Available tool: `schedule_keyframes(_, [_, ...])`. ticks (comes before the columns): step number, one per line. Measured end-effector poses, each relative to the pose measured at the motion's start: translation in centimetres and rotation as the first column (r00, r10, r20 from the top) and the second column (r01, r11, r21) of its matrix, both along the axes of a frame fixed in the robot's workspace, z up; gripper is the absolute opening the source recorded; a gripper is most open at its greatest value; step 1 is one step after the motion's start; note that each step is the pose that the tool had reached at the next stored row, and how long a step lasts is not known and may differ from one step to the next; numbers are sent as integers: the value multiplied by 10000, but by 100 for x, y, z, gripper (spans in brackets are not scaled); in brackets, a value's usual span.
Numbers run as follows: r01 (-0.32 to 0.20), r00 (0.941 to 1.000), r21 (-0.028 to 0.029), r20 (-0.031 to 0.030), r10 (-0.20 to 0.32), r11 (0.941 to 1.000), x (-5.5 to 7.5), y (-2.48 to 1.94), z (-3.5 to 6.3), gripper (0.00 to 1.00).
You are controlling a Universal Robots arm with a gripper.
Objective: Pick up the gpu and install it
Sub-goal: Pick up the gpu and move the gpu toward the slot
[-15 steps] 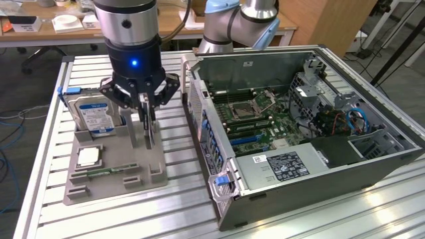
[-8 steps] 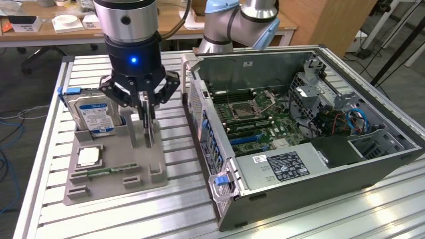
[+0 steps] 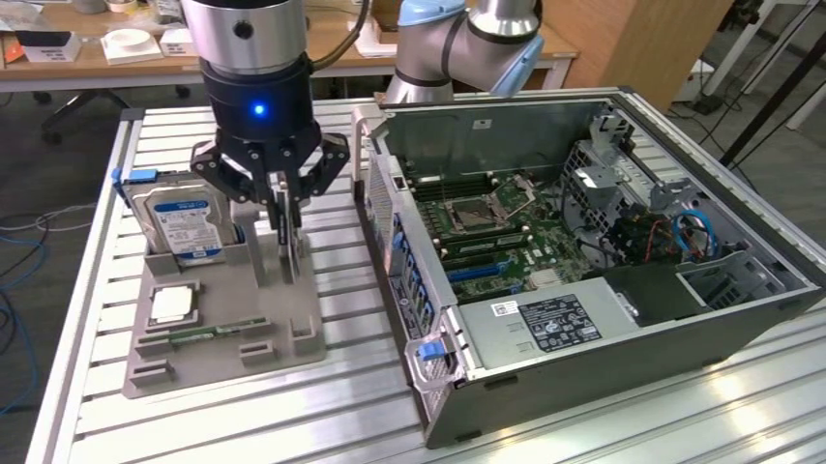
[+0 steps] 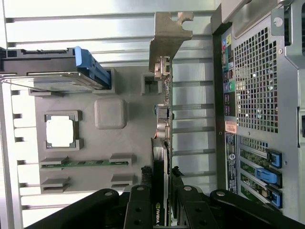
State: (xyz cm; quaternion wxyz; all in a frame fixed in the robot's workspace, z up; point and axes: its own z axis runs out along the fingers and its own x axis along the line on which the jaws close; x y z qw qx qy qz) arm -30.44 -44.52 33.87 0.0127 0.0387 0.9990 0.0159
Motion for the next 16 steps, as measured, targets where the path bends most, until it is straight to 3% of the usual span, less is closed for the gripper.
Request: schedule_keyframes(16, [0, 10000, 1, 0, 0, 10000, 0, 0, 101, 26])
